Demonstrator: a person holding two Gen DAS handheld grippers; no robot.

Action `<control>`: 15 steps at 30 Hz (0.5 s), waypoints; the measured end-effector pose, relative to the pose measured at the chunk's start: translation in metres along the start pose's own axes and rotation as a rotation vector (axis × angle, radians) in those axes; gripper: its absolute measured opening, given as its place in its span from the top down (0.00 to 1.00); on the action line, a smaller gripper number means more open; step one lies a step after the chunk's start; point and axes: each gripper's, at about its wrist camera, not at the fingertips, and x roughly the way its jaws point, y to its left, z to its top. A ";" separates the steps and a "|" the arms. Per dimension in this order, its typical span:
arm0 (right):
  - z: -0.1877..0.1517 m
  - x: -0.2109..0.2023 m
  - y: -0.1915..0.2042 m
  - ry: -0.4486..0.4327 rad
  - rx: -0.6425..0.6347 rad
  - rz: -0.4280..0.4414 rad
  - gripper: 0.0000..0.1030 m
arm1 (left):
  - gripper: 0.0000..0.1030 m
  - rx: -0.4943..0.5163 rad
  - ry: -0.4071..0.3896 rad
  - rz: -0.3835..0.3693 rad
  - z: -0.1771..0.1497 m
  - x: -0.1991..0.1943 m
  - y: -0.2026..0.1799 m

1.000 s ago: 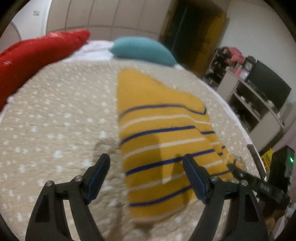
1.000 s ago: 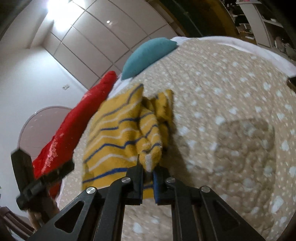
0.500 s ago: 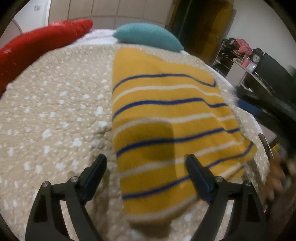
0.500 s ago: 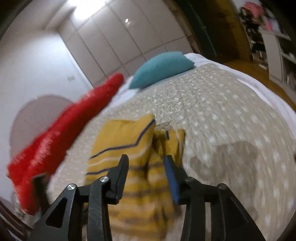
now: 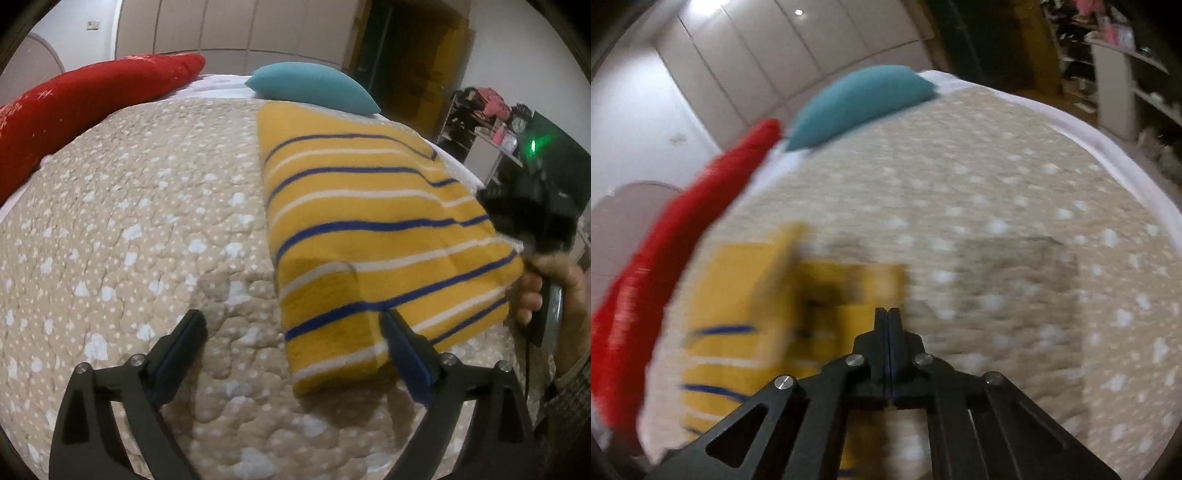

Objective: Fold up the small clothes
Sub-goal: 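Fold the sweater end over with the right gripper and release it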

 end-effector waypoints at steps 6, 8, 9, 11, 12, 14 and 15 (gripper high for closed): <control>-0.005 -0.039 -0.012 -0.093 0.079 0.210 0.89 | 0.06 -0.003 -0.007 -0.009 0.000 0.001 0.003; -0.005 -0.047 0.000 -0.106 0.049 0.277 0.60 | 0.06 -0.004 -0.010 -0.008 -0.001 0.001 0.004; -0.005 -0.048 0.006 -0.107 0.035 0.298 0.45 | 0.05 -0.004 -0.011 -0.008 -0.004 0.000 0.004; -0.007 -0.043 0.025 -0.099 -0.006 0.308 0.42 | 0.05 -0.005 -0.012 -0.012 -0.005 0.000 0.004; -0.007 -0.037 0.033 -0.086 -0.025 0.304 0.42 | 0.05 -0.008 -0.011 -0.018 -0.006 0.000 0.004; -0.011 -0.015 0.048 0.008 -0.059 0.326 0.51 | 0.04 -0.014 -0.009 -0.026 -0.006 -0.001 0.004; -0.014 -0.004 0.051 0.057 -0.059 0.330 0.82 | 0.04 -0.016 -0.009 -0.030 -0.006 -0.002 0.005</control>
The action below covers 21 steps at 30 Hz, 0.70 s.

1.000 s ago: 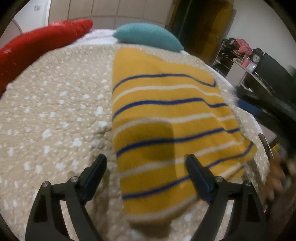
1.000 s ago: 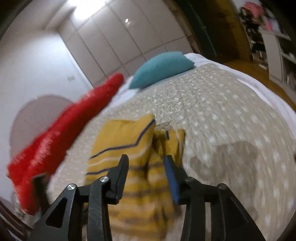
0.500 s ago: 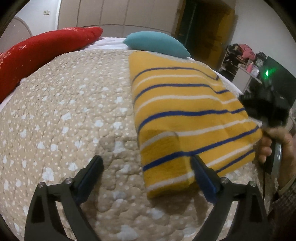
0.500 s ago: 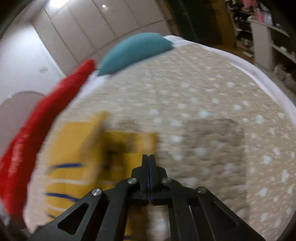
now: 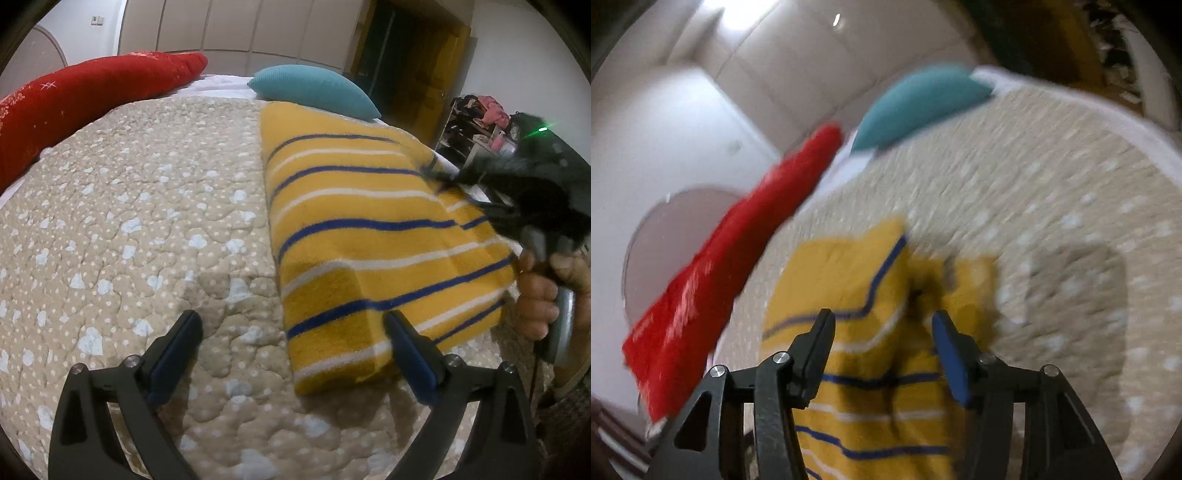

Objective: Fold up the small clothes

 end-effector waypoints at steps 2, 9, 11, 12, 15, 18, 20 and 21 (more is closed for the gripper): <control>-0.001 -0.006 -0.004 -0.023 0.021 0.013 0.83 | 0.04 0.000 -0.003 -0.004 -0.001 -0.001 0.000; -0.009 -0.024 -0.035 -0.078 0.102 -0.109 0.93 | 0.02 0.013 -0.003 -0.006 -0.003 -0.003 -0.003; -0.017 -0.015 -0.036 -0.070 0.088 -0.145 0.93 | 0.02 0.012 -0.004 -0.008 -0.003 -0.003 -0.003; -0.018 -0.011 -0.034 -0.076 0.085 -0.148 0.93 | 0.02 0.013 -0.004 -0.009 -0.003 -0.004 -0.003; -0.019 -0.011 -0.041 -0.089 0.119 -0.112 0.90 | 0.02 0.017 -0.003 -0.012 -0.003 -0.004 -0.003; -0.026 -0.028 -0.048 -0.096 0.131 -0.085 0.83 | 0.02 0.018 -0.003 -0.016 -0.003 -0.004 -0.003; -0.030 -0.045 -0.042 -0.117 0.111 -0.111 0.79 | 0.02 0.018 -0.002 -0.018 -0.003 -0.004 -0.004; -0.031 -0.056 -0.035 -0.138 0.090 -0.137 0.79 | 0.02 0.017 -0.004 -0.020 -0.003 -0.005 -0.004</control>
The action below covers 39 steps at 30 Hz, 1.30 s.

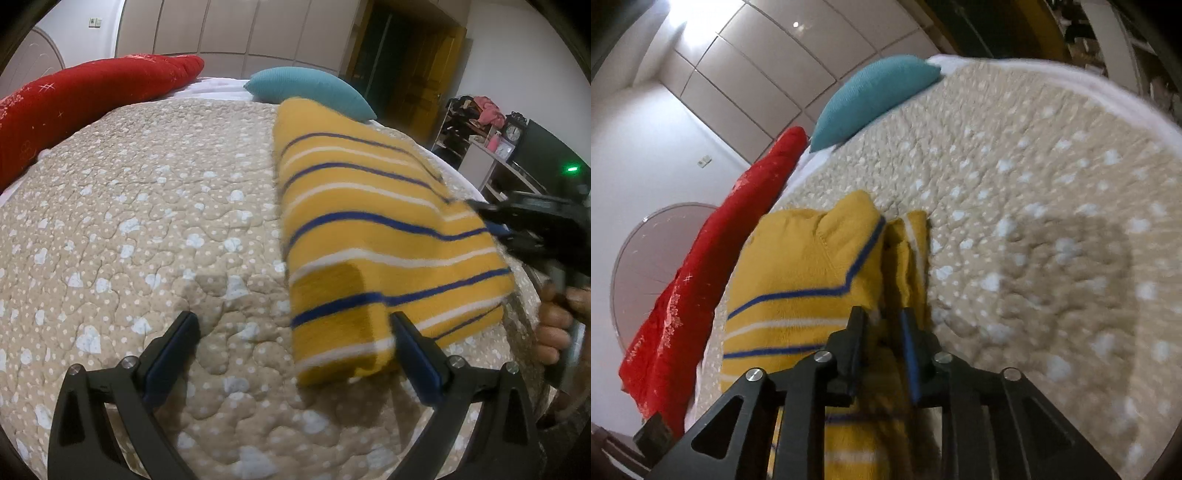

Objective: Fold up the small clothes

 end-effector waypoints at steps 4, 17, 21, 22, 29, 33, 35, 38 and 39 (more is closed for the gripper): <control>-0.002 -0.039 0.042 -0.099 -0.140 -0.009 0.79 | 0.02 0.001 -0.004 -0.001 0.000 -0.002 -0.003; 0.041 0.107 0.089 0.204 -0.022 0.182 0.91 | 0.02 0.009 -0.010 -0.048 -0.002 -0.005 -0.003; 0.059 0.125 0.063 0.136 0.066 0.077 1.00 | 0.02 0.005 -0.013 -0.059 -0.001 -0.005 -0.003; 0.061 0.124 0.062 0.125 0.065 0.045 1.00 | 0.02 0.007 -0.013 -0.059 -0.001 -0.005 -0.003; 0.057 0.059 0.087 0.018 -0.084 0.057 0.72 | 0.02 0.010 -0.012 -0.061 -0.002 -0.005 -0.003; 0.029 0.053 0.076 0.134 -0.062 0.163 0.66 | 0.02 0.010 -0.012 -0.064 -0.003 -0.006 -0.003; 0.019 0.049 0.048 0.133 -0.024 0.131 0.73 | 0.02 0.011 -0.011 -0.066 -0.003 -0.006 -0.003; 0.008 0.016 0.006 0.064 0.084 0.108 0.82 | 0.02 0.014 -0.008 -0.065 -0.003 -0.006 -0.004; 0.003 0.001 -0.002 0.031 0.088 0.032 0.64 | 0.02 0.015 -0.006 -0.063 -0.003 -0.006 -0.004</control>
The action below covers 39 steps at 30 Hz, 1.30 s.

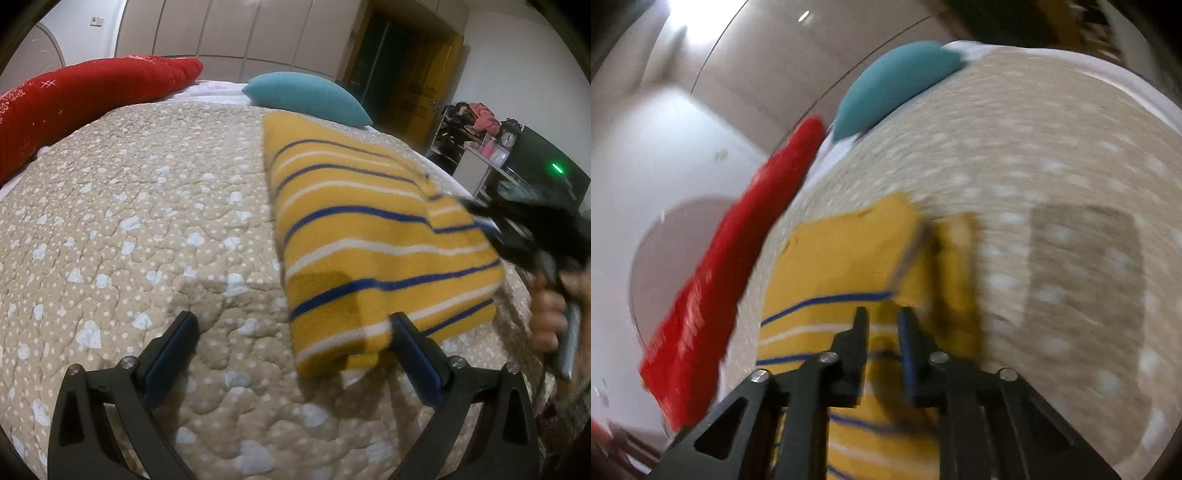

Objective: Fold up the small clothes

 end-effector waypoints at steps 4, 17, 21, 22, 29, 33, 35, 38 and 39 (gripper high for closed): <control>-0.039 -0.061 -0.017 -0.090 -0.049 -0.074 0.60 | 0.02 -0.001 0.003 0.016 0.001 -0.001 -0.001; -0.124 -0.133 0.020 -0.223 -0.220 -0.170 0.46 | 0.00 0.099 -0.399 0.392 -0.007 -0.157 -0.063; -0.139 -0.133 0.040 -0.232 -0.272 -0.152 0.40 | 0.00 0.127 -0.277 0.276 -0.006 -0.164 -0.069; -0.141 -0.131 0.043 -0.231 -0.294 -0.160 0.39 | 0.00 0.138 -0.242 0.273 -0.010 -0.161 -0.069; -0.151 -0.118 0.046 -0.193 -0.351 -0.221 0.37 | 0.00 0.134 -0.099 0.324 -0.025 -0.129 -0.074; -0.153 -0.110 0.045 -0.176 -0.359 -0.237 0.35 | 0.00 0.120 -0.023 0.376 -0.028 -0.113 -0.066; -0.155 -0.106 0.046 -0.168 -0.367 -0.240 0.35 | 0.00 0.113 -0.012 0.367 -0.031 -0.111 -0.065; -0.158 -0.102 0.050 -0.164 -0.387 -0.251 0.34 | 0.00 0.113 -0.008 0.354 -0.034 -0.112 -0.064; -0.159 -0.101 0.051 -0.163 -0.394 -0.255 0.34 | 0.00 0.114 -0.002 0.343 -0.035 -0.112 -0.065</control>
